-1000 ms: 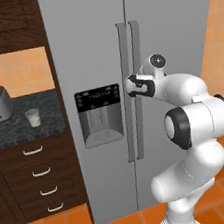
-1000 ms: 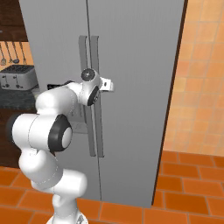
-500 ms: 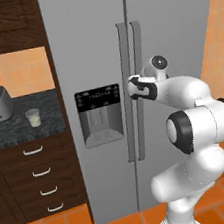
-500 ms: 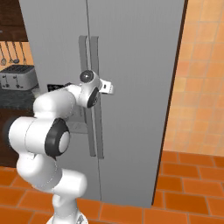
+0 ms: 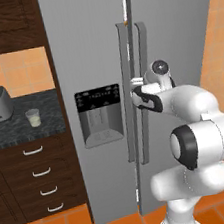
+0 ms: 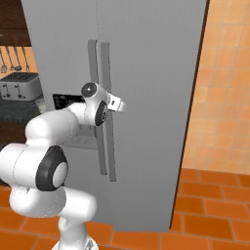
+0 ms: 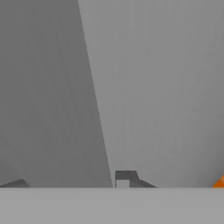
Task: Grab a lemon wedge from the fridge and one ice cube from the ice bowl, and put them in the glass of lemonade.
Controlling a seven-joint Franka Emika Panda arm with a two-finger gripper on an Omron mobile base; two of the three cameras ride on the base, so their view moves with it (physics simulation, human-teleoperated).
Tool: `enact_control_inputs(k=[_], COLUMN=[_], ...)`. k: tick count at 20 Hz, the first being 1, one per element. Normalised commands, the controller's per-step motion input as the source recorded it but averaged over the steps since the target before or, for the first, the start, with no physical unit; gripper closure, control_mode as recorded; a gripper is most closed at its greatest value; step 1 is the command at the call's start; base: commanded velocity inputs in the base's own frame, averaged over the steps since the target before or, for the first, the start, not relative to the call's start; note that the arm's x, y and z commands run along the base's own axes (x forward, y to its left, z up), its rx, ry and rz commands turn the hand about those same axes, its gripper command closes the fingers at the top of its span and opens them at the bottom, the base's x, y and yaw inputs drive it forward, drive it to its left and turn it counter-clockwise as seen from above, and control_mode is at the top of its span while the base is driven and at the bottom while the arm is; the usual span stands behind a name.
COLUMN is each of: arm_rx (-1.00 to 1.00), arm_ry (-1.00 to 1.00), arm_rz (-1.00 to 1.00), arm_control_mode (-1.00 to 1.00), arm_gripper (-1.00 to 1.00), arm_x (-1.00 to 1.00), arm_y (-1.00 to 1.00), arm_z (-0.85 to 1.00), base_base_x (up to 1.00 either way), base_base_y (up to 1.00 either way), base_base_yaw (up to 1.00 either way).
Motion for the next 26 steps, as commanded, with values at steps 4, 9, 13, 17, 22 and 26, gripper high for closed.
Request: enact_control_inputs(k=[4, 9, 13, 17, 22, 26], arm_rx=[0.07, 0.1, 0.13, 0.13, 0.11, 0.09], arm_ry=[0.0, 0.0, 0.0, 0.0, 0.0, 0.0], arm_rz=[-0.17, -0.16, -0.16, -0.17, -0.17, -0.16], arm_control_mode=[-1.0, -1.0, -1.0, -1.0, -1.0, -1.0], arm_gripper=[1.0, 1.0, 1.0, 1.0, 1.0, 1.0], arm_x=[-0.46, -0.62, -0.68, -0.75, -0.71, -0.64], arm_y=[-0.82, -0.95, -0.99, -1.0, -1.0, -0.89], arm_z=[0.01, 0.02, 0.11, 0.04, 0.02, 0.01], base_base_x=[0.0, 0.0, 0.0, 0.0, 0.0, 0.0], base_base_y=[0.0, 0.0, 0.0, 0.0, 0.0, 0.0], base_base_yaw=[0.0, 0.0, 0.0, 0.0, 0.0, 0.0])
